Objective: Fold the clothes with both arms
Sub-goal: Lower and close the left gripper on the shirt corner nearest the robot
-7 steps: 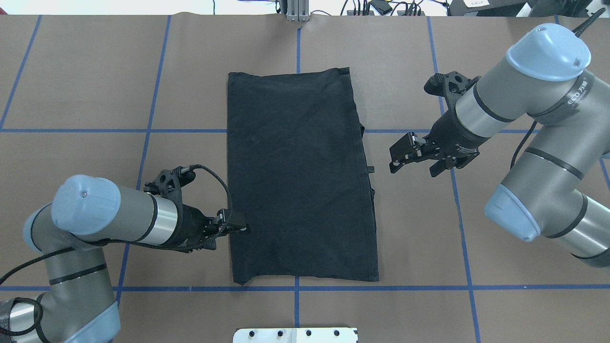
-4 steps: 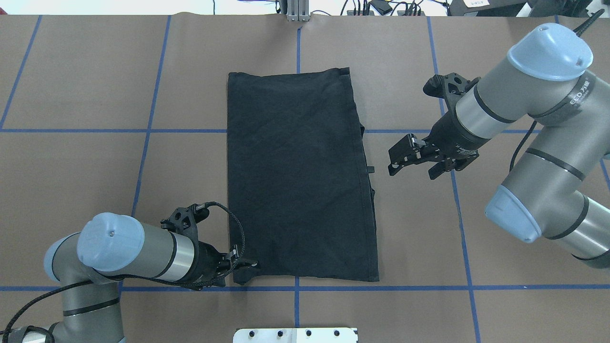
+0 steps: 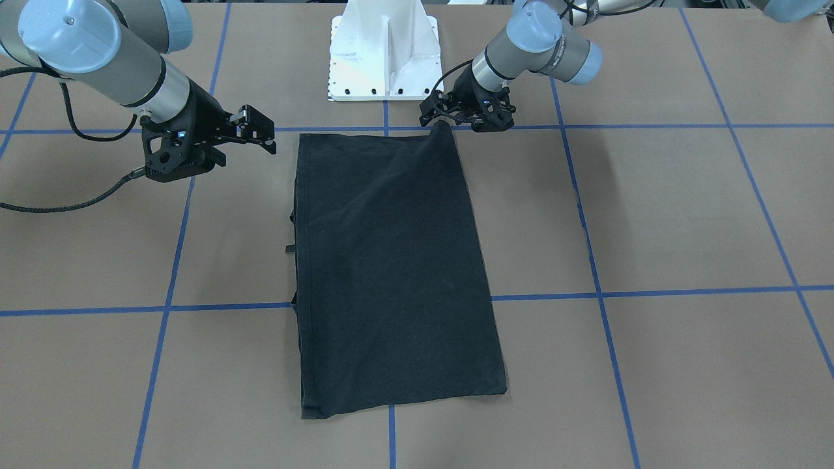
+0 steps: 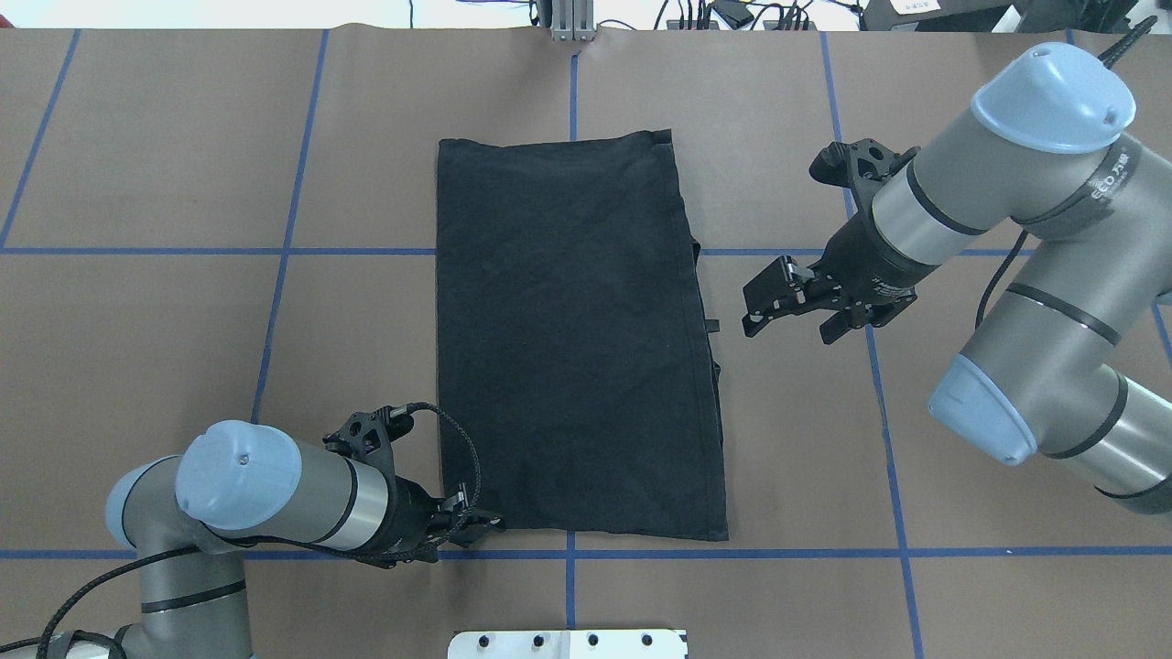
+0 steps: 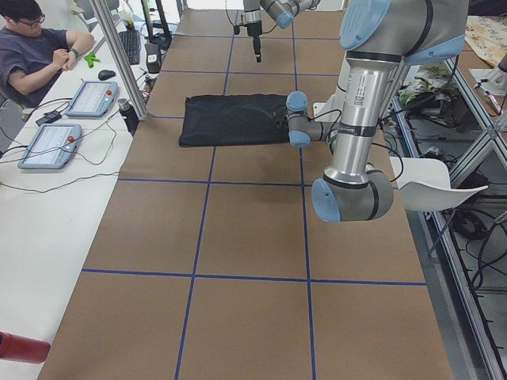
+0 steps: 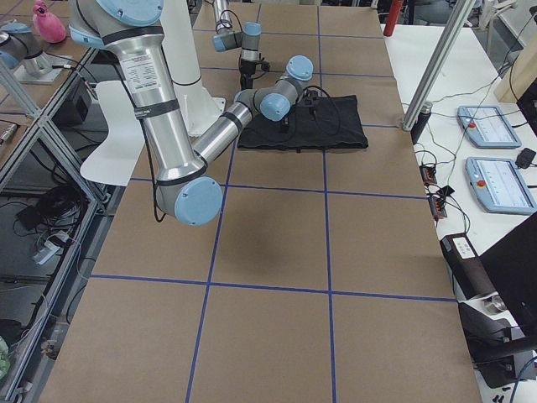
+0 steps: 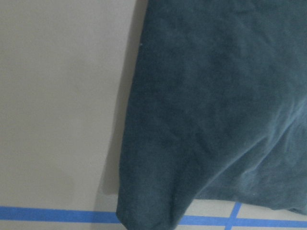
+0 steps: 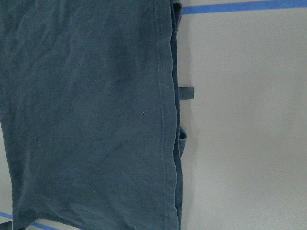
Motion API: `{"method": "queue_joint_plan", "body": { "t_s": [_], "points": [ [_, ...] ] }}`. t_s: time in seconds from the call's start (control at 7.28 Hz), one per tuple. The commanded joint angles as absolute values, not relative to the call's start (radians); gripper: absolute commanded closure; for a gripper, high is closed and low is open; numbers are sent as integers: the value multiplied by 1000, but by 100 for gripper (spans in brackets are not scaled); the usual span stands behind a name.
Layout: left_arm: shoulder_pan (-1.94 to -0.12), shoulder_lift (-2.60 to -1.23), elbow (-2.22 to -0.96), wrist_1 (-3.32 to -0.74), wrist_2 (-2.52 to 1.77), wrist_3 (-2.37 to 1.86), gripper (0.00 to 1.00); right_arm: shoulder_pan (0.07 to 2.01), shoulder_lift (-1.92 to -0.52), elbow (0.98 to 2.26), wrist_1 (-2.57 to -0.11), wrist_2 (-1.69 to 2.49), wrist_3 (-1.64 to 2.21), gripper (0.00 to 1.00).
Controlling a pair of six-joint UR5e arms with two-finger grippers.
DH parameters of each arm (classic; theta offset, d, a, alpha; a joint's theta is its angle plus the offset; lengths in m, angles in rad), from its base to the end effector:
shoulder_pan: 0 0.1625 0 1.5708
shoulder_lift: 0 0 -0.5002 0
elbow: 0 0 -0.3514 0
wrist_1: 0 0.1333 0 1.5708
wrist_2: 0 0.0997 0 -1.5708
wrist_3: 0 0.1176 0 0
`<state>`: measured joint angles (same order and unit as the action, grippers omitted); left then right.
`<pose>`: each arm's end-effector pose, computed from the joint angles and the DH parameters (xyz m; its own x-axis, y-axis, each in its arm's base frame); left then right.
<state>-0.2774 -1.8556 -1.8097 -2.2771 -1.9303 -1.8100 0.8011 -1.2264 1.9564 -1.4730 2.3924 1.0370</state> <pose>0.5345 -0.2478 0.4096 0.3271 -0.3237 -0.8878 0.0154 0.9412 -0.3375 -0.3539 -0.4330 0.3797 0.4632 -0.0200 0.8860 0.1416 0.9886 -0.0517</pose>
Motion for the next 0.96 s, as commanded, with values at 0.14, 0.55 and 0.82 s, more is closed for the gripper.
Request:
{"method": "queue_joint_plan", "body": {
  "t_s": [0.14, 0.55, 0.82],
  "points": [
    [-276, -1862, -1792, -2276, -1930, -1810, 1, 799, -1226, 1954, -1471, 2391, 1037, 0],
    [-278, -1871, -1779, -2276, -1930, -1816, 6, 799, -1224, 1954, -1474, 2393, 1037, 0],
    [-278, -1873, -1781, -2276, -1928, -1816, 18, 799, -1223, 1954, -1474, 2390, 1037, 0]
  ]
}}
